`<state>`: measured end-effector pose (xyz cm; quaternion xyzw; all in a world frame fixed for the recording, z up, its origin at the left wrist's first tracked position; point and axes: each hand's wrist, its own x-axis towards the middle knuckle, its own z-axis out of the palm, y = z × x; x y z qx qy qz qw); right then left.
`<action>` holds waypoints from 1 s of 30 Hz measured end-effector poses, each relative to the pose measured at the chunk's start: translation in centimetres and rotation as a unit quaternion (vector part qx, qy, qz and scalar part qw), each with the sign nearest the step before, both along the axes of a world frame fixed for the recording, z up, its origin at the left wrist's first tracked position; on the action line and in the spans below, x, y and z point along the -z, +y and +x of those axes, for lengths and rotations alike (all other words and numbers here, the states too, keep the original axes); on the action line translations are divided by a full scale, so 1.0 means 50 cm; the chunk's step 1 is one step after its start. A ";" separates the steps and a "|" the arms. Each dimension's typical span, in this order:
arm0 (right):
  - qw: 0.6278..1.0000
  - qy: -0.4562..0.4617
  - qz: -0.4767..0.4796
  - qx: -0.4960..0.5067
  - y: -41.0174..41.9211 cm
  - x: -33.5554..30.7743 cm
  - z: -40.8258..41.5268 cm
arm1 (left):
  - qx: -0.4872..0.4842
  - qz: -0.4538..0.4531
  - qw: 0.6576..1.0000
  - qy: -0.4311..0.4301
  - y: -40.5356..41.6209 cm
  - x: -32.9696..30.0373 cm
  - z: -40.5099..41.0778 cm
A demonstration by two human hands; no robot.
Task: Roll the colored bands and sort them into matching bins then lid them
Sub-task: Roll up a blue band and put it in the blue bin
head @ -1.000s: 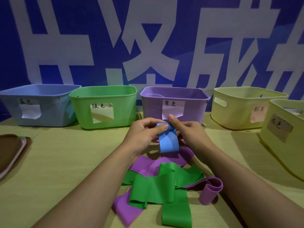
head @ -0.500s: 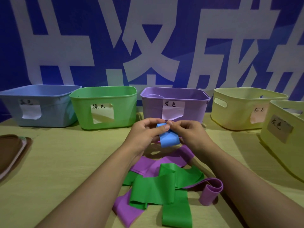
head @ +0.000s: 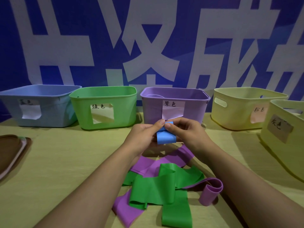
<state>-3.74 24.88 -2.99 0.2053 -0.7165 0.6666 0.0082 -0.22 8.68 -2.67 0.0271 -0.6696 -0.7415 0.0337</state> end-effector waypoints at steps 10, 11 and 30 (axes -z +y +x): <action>0.996 -0.086 0.015 0.011 -0.002 -0.008 0.012 | 0.018 0.002 1.000 0.021 -0.006 -0.003 0.003; 0.995 -0.093 0.029 0.019 -0.002 -0.010 0.013 | 0.018 -0.004 1.000 0.024 -0.005 -0.003 0.003; 0.995 -0.062 0.045 0.061 0.001 -0.011 0.012 | 0.024 0.005 0.999 0.029 -0.004 -0.003 0.008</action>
